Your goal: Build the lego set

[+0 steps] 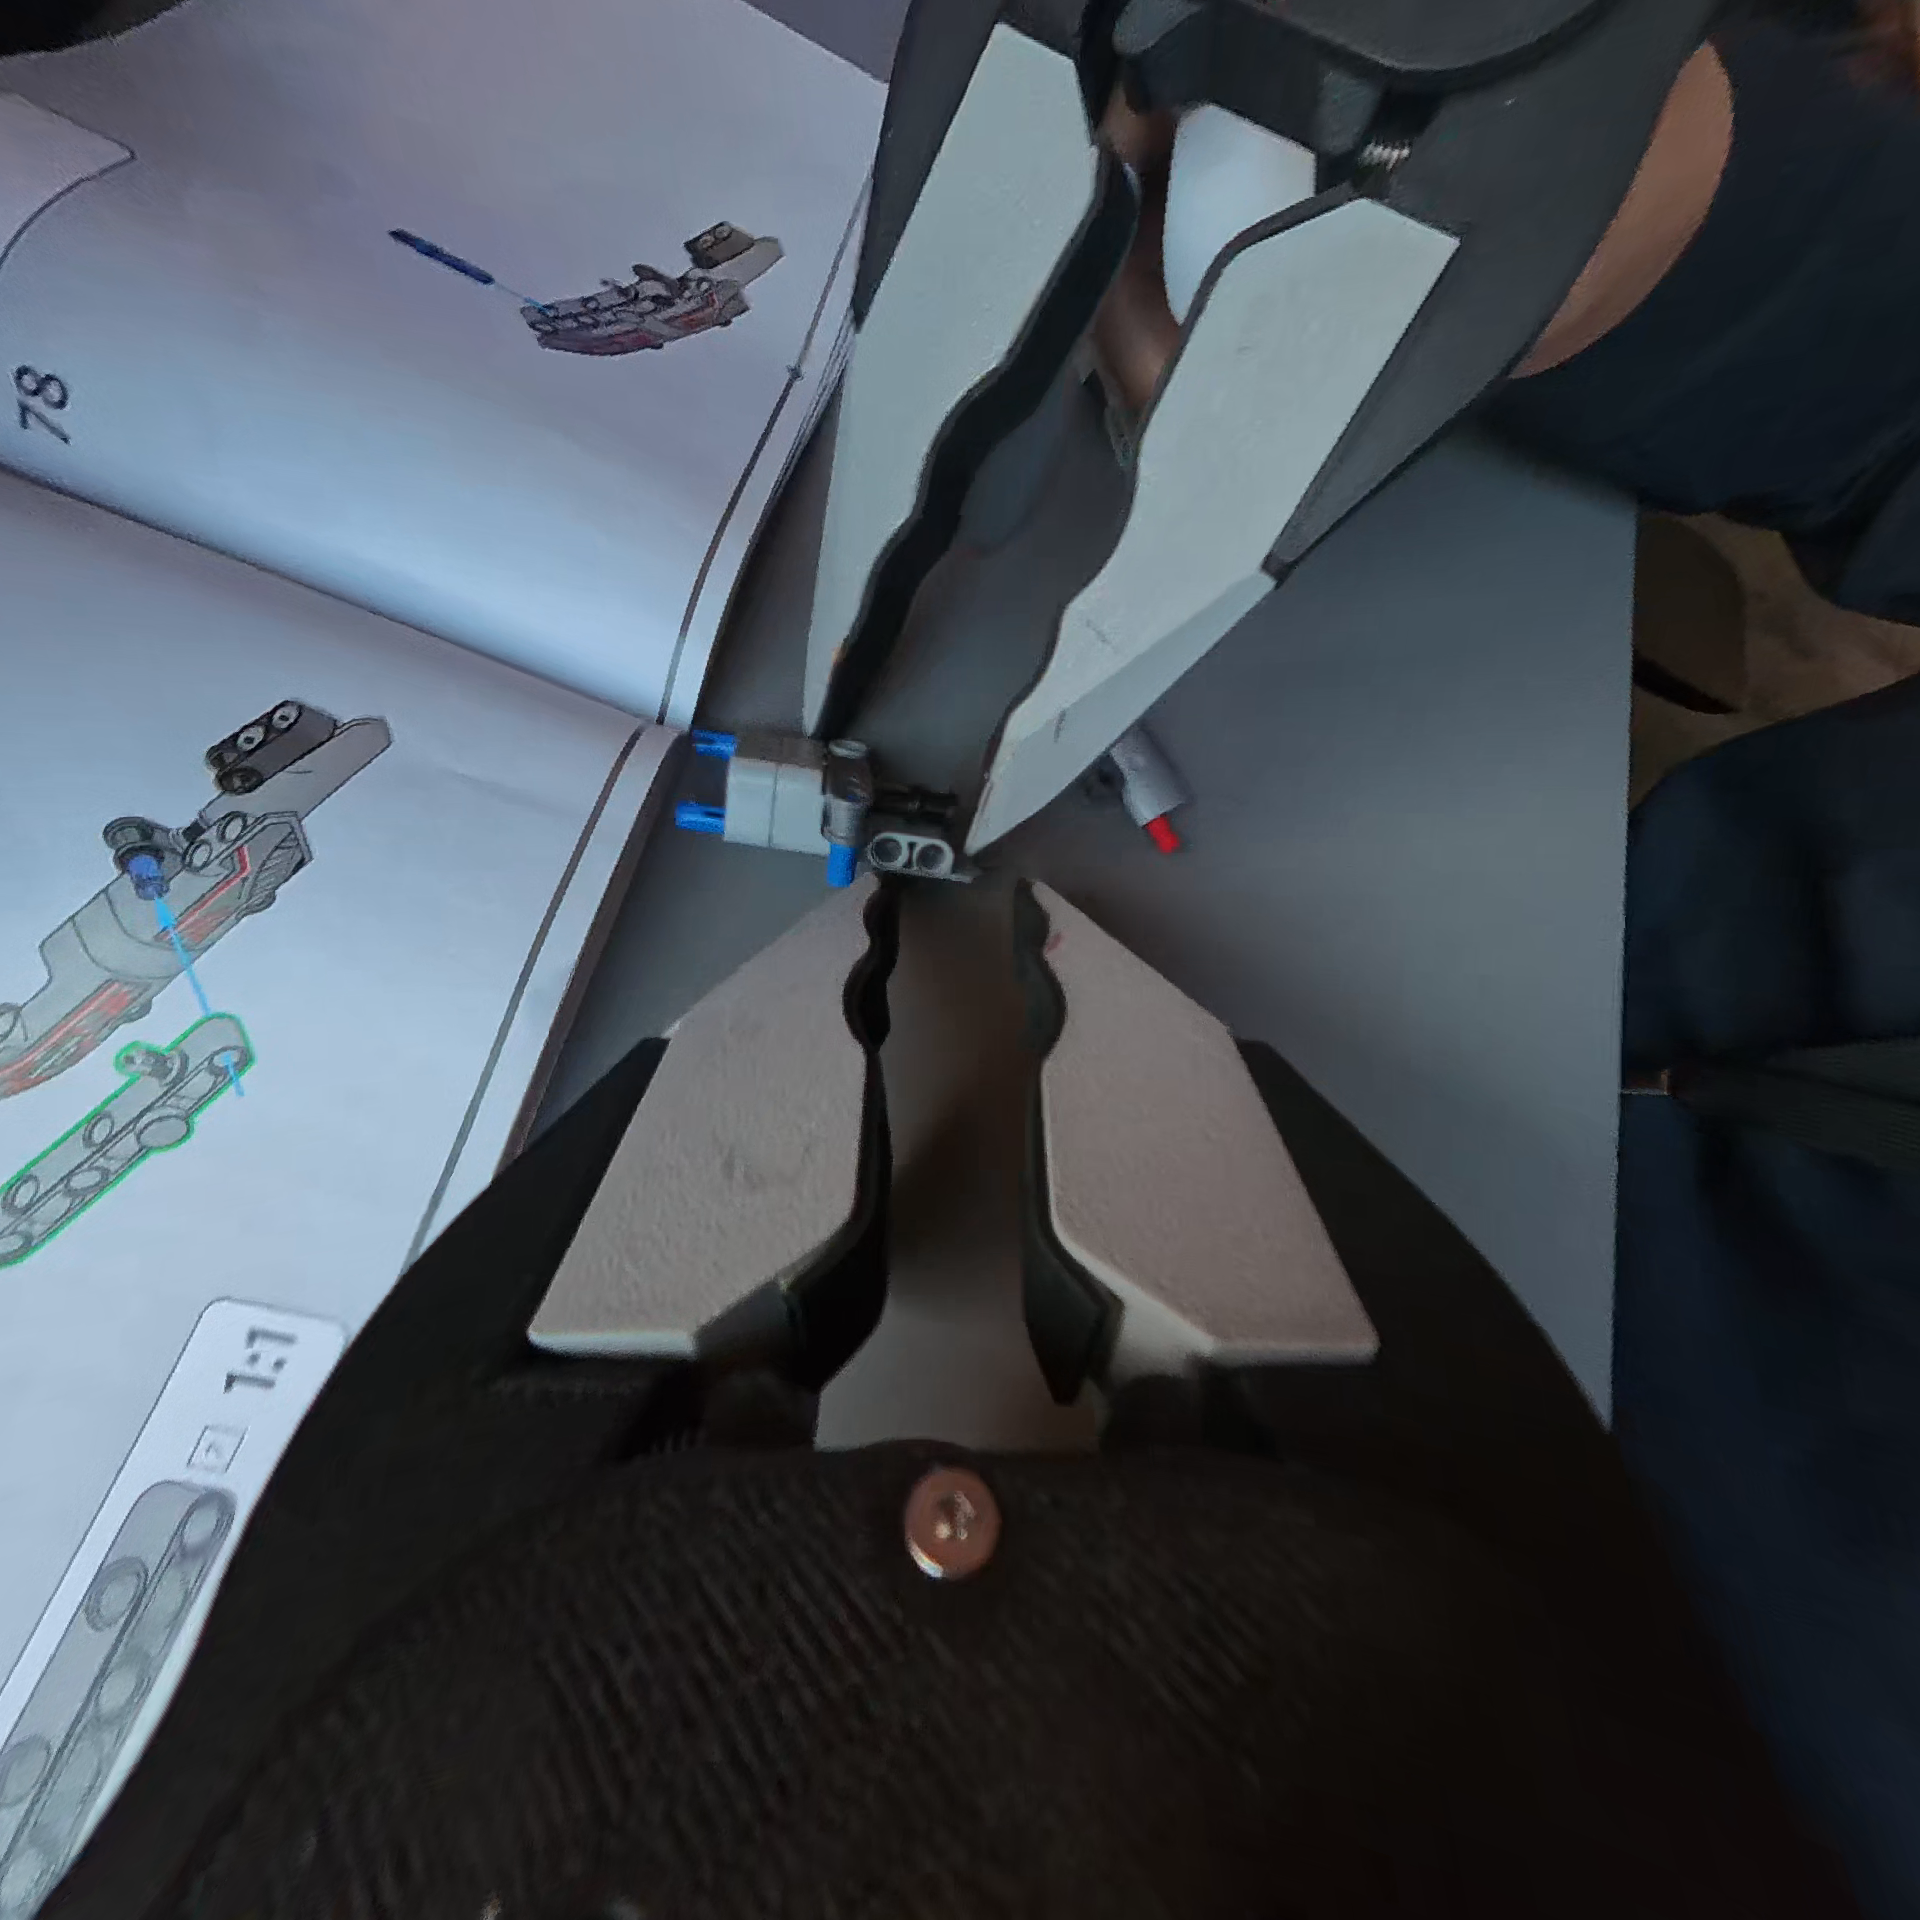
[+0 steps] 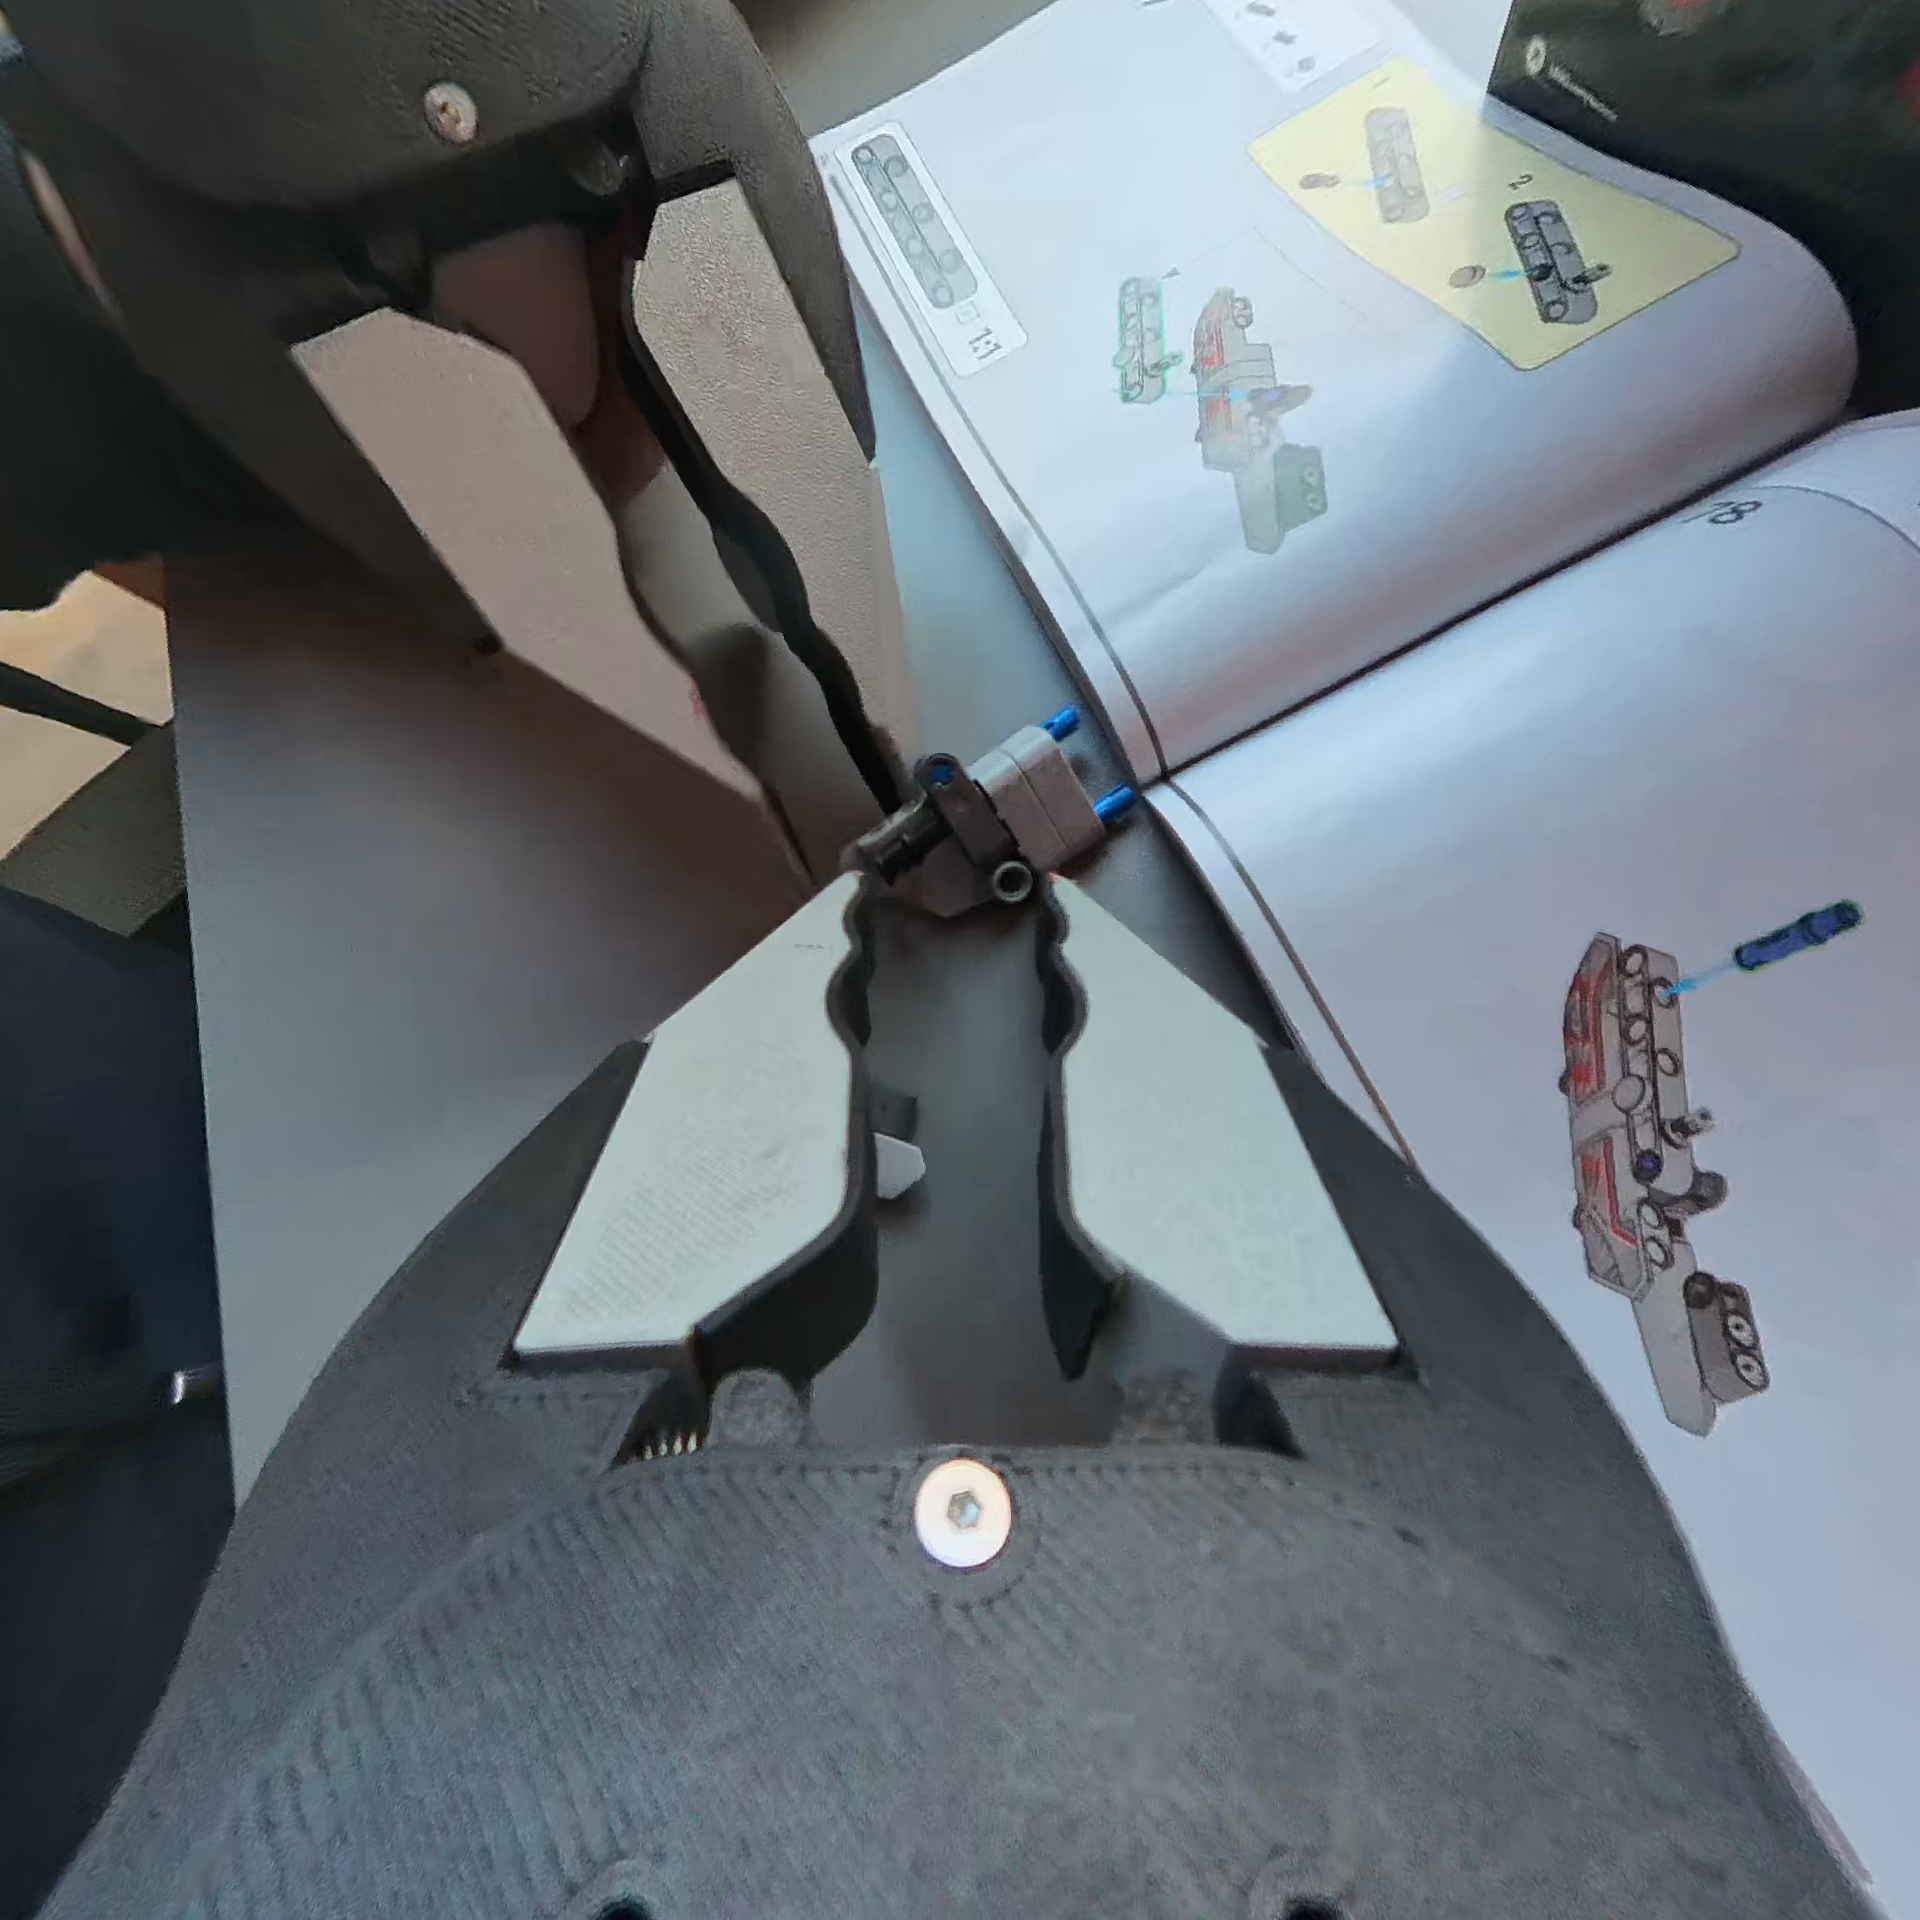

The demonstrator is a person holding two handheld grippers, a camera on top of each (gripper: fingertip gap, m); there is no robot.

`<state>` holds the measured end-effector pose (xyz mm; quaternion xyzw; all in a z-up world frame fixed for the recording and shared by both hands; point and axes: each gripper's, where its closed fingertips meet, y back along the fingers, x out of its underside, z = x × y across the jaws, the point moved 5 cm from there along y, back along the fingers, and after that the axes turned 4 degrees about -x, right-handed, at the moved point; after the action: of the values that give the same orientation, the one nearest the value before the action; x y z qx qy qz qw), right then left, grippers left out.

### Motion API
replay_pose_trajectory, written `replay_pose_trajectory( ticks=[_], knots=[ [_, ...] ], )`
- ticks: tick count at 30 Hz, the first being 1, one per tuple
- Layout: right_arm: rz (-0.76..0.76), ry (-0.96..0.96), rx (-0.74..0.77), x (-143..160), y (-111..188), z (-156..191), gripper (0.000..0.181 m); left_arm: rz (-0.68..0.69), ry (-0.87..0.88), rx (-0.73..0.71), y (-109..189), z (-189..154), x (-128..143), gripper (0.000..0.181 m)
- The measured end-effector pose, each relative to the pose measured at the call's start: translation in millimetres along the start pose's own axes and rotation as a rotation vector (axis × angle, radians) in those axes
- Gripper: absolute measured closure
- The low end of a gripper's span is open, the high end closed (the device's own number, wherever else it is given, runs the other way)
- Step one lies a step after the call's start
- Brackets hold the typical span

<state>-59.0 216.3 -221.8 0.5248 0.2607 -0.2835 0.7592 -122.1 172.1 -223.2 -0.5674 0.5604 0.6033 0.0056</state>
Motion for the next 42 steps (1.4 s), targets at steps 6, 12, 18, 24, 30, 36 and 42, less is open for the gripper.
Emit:
replay_pose_trajectory(
  ticks=[6,12,18,24,30,36,42],
  knots=[
    [0.02,0.082,-0.073,-1.1,-8.9,15.1,0.155,-0.033,0.084,0.044,20.0,12.8,12.4,0.155],
    [0.071,0.201,-0.082,0.0,-15.7,31.4,0.157,-0.021,0.07,-0.031,21.2,16.2,12.4,0.157],
    [-0.021,0.134,0.048,-9.9,11.1,3.5,0.149,-0.034,0.029,-0.138,32.2,25.7,11.5,0.154],
    [0.005,-0.001,-0.008,-7.8,-4.5,-5.3,0.15,-0.04,0.096,-0.059,20.4,23.3,8.6,0.153],
    [-0.041,-0.02,-0.057,-17.3,-9.0,1.8,0.157,-0.047,0.129,0.01,16.7,19.0,6.6,0.157],
    [-0.182,0.192,-0.066,-31.4,5.5,33.0,0.174,-0.124,0.072,0.062,23.8,12.2,1.0,0.163],
    [-0.14,0.281,-0.006,-22.1,1.2,35.4,0.179,-0.111,0.024,0.052,24.1,8.1,4.0,0.163]
  ],
)
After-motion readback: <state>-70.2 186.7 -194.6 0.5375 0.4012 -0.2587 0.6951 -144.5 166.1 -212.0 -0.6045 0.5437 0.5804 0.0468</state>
